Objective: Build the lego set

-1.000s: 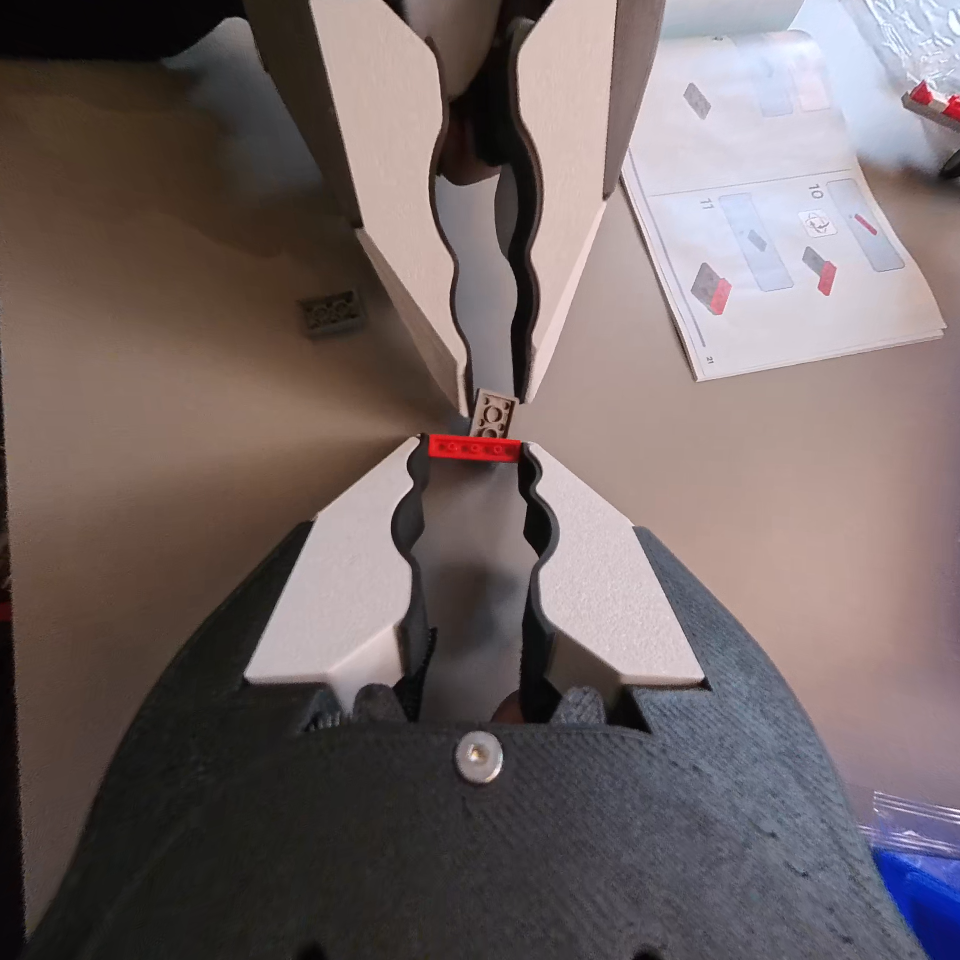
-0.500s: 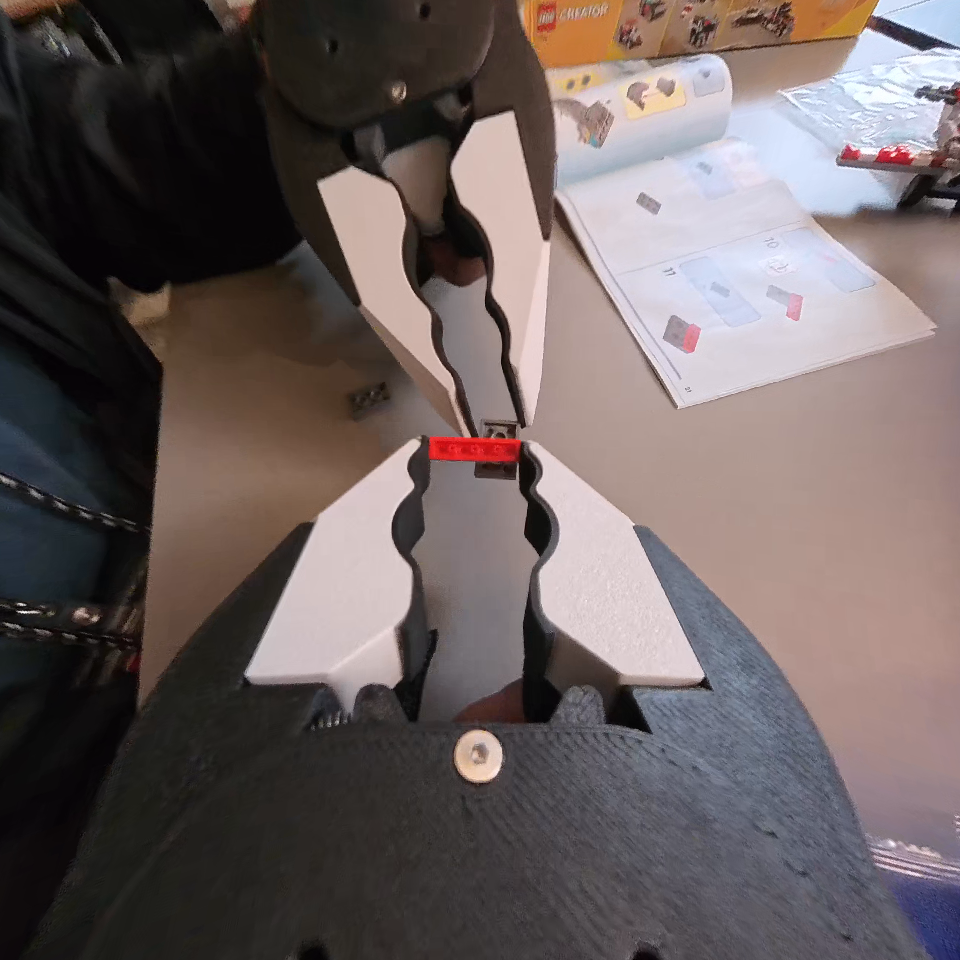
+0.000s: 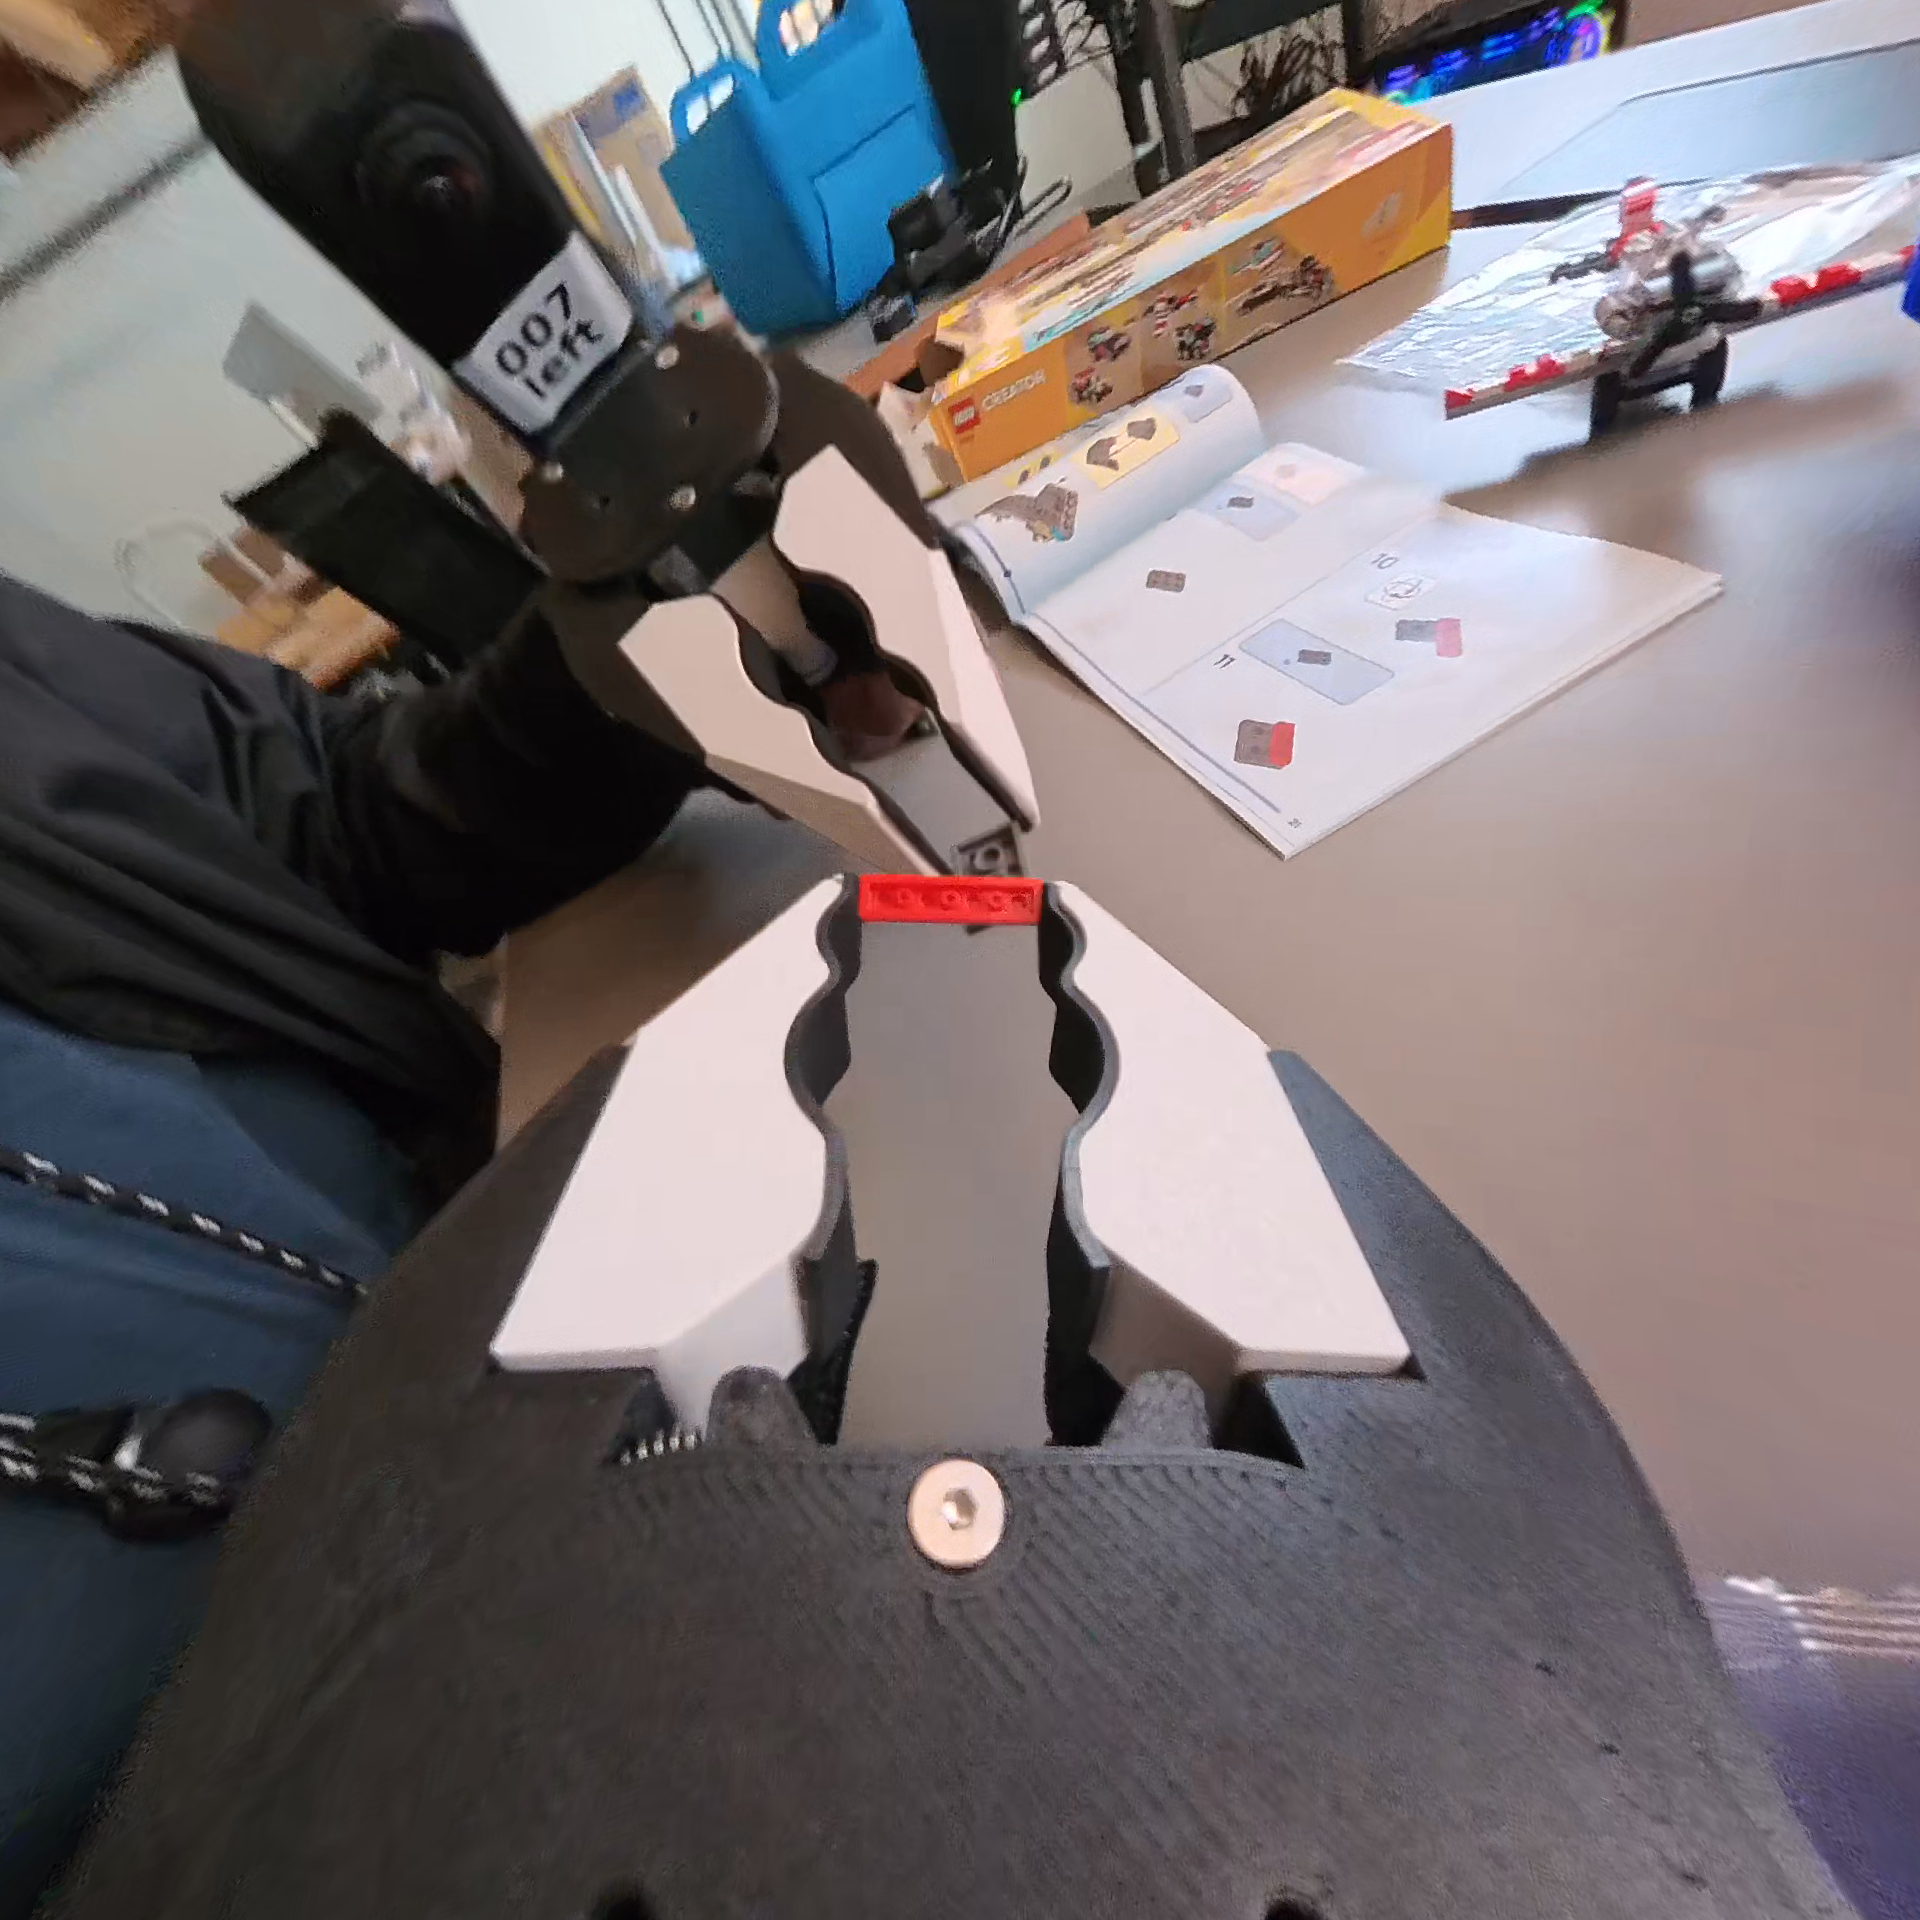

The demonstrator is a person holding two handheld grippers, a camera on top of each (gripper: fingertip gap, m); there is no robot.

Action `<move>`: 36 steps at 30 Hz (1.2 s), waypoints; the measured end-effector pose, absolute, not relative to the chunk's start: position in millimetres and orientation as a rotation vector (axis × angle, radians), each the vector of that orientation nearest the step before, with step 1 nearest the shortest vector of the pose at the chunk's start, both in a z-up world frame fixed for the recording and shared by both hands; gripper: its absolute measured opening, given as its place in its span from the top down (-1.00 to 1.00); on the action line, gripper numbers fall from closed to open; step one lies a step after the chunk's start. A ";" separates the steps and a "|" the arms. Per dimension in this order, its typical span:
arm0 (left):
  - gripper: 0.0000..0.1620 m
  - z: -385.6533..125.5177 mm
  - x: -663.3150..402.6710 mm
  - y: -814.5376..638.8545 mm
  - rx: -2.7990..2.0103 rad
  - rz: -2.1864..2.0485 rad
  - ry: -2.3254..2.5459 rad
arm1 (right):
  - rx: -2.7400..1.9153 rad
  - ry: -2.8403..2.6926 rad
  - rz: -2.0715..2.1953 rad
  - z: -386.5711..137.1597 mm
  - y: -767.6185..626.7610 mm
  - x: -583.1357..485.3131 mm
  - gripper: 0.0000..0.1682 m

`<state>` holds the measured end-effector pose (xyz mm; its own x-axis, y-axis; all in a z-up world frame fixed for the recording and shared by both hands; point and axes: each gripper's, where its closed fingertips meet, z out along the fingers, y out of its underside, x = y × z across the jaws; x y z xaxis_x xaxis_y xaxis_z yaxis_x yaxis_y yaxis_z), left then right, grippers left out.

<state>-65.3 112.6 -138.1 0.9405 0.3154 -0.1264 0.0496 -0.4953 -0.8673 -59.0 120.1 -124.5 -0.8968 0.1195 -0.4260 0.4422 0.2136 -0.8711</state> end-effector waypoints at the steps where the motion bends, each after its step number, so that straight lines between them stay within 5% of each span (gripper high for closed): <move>1: 0.78 -133.6 -67.7 111.4 -2.052 0.338 -0.274 | 0.582 2.168 -1.747 -122.2 120.1 -61.0 0.60; 19: 0.79 -100.7 -71.7 114.4 -1.897 0.400 -0.311 | 0.864 1.565 -1.800 -95.5 112.8 -57.9 0.60; 36: 0.78 -150.3 -72.9 106.0 -2.132 0.347 -0.337 | 0.977 1.928 -1.649 -133.5 127.3 -70.8 0.60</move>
<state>-72.9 106.0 -150.3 0.9227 0.3669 -0.1182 0.1077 -0.5398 -0.8349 -70.8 127.3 -133.5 -0.6651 0.2384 -0.7077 0.7361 0.0499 -0.6750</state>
